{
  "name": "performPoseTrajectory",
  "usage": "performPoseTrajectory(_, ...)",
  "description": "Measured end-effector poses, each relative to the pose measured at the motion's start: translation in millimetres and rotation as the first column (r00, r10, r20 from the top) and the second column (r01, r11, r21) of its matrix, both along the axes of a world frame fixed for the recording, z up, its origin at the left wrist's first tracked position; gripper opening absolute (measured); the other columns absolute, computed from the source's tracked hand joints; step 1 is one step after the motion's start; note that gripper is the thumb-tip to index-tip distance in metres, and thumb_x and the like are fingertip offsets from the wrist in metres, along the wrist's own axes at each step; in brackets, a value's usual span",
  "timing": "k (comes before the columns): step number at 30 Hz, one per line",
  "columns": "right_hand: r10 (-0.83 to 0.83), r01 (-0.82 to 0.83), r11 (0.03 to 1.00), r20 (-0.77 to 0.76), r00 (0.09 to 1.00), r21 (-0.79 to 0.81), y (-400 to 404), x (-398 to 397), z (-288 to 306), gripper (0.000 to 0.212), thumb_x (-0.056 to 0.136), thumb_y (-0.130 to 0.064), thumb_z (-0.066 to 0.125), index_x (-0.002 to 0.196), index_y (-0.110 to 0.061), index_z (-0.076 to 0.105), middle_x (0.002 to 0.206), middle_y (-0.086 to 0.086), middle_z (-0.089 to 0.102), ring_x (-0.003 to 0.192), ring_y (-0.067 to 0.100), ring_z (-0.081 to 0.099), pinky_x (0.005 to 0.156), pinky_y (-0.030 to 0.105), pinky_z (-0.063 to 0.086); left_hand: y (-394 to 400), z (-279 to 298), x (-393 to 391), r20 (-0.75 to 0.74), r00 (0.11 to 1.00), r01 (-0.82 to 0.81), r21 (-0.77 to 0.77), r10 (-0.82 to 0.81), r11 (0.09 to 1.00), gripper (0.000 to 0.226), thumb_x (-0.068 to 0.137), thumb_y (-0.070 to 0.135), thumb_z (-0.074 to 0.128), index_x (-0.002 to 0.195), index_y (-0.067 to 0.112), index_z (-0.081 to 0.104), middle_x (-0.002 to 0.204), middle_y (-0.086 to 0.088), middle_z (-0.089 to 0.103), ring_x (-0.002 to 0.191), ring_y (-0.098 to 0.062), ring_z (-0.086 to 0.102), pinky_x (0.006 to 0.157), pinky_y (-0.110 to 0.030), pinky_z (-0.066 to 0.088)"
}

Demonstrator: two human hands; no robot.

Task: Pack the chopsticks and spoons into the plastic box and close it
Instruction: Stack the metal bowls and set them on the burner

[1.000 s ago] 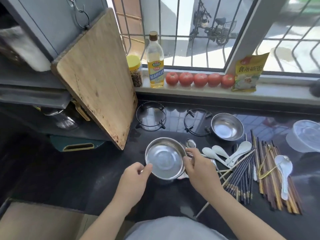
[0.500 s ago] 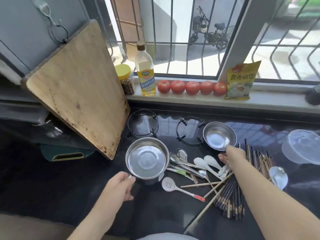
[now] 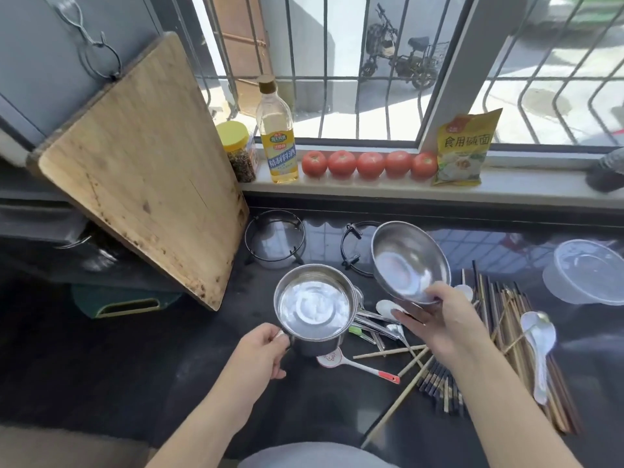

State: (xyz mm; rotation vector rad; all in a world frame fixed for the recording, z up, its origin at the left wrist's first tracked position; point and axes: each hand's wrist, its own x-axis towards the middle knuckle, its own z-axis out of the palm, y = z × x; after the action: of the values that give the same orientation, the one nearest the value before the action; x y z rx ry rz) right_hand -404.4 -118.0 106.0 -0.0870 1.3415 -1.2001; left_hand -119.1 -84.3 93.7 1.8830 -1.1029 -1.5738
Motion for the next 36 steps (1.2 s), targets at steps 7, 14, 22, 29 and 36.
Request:
performPoseTrajectory(7, -0.023, 0.024, 0.997, 0.022, 0.999, -0.069, 17, 11, -17, 0.017, 0.091, 0.005, 0.037, 0.092, -0.009, 0.046, 0.113, 0.024, 0.068, 0.103, 0.037, 0.07, 0.088, 0.053, 0.057, 4, -4, 12, -0.001, 0.997, 0.071, -0.041, -0.071, 0.997, 0.022, 0.103, 0.019, 0.06, 0.082, 0.013, 0.055, 0.061, 0.006, 0.042, 0.059, -0.01, 0.044, 0.072, -0.028, 0.056)
performPoseTrajectory(14, 0.098, -0.044, 0.985, -0.33, 0.939, 0.167, -10, 25, -73, 0.014, 0.094, -0.019, 0.05, 0.101, -0.009, 0.057, 0.11, 0.011, 0.057, 0.095, 0.026, 0.062, 0.084, 0.048, 0.059, 2, -12, 38, 0.09, 0.993, 0.077, -0.036, -0.073, 0.996, 0.022, 0.101, 0.022, 0.062, 0.082, 0.01, 0.063, 0.063, 0.007, 0.048, 0.067, -0.013, 0.049, 0.076, -0.036, 0.058)
performPoseTrajectory(22, 0.444, -0.56, 0.685, -0.876, -0.186, 0.466, -85, 43, -101, 0.064, 0.092, -0.035, 0.059, 0.151, -0.025, 0.035, 0.157, 0.007, 0.028, 0.139, 0.034, 0.026, 0.113, 0.045, 0.03, 12, -26, 80, 0.149, 0.988, -0.034, -0.028, 0.038, 0.999, 0.026, 0.101, 0.018, 0.061, 0.088, -0.005, 0.055, 0.06, 0.005, 0.042, 0.061, -0.015, 0.044, 0.082, -0.044, 0.059)
performPoseTrajectory(29, 0.369, -0.584, 0.547, -0.799, -0.475, 0.599, -125, 52, -111, 0.042, 0.091, -0.033, 0.057, 0.13, -0.017, 0.056, 0.128, 0.007, 0.049, 0.115, 0.032, 0.041, 0.095, 0.043, 0.043, 15, -28, 89, 0.125, 0.987, -0.101, -0.039, 0.105, 0.994, 0.027, 0.102, 0.021, 0.06, 0.087, 0.0, 0.058, 0.066, 0.0, 0.044, 0.075, -0.019, 0.055, 0.081, -0.04, 0.06)
performPoseTrajectory(36, 0.218, -0.488, 0.86, -0.972, 0.089, 0.148, -146, 10, -39, 0.039, 0.082, -0.037, 0.066, 0.117, -0.02, 0.072, 0.111, 0.008, 0.07, 0.106, 0.027, 0.063, 0.087, 0.027, 0.043, 3, -21, 74, 0.1, 0.991, -0.086, -0.048, 0.09, 0.995, 0.026, 0.103, 0.022, 0.059, 0.085, 0.003, 0.06, 0.064, 0.003, 0.044, 0.072, -0.016, 0.052, 0.079, -0.037, 0.059)
